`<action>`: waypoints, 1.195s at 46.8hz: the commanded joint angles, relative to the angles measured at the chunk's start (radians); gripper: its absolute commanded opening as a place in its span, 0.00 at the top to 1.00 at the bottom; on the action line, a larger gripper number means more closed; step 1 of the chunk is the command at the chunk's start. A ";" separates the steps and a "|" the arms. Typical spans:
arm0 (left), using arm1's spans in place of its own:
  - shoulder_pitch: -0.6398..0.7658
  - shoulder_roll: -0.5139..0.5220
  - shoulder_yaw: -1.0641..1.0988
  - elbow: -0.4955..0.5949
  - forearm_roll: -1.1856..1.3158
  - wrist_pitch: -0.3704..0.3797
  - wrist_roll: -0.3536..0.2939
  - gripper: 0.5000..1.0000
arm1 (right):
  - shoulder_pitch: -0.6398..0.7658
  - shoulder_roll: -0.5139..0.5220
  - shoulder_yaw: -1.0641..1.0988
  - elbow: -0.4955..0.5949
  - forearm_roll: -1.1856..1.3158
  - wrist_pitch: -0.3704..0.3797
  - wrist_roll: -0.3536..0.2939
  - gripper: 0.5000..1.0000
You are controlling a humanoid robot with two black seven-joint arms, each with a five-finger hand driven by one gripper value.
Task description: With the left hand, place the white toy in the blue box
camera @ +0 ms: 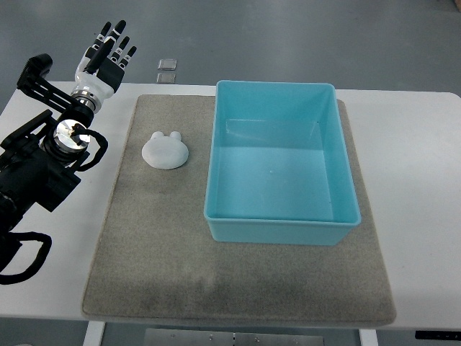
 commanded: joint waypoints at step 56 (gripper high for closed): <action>0.005 -0.005 -0.014 -0.003 -0.012 0.003 -0.006 0.02 | 0.000 0.000 -0.001 0.000 0.000 0.000 0.000 0.13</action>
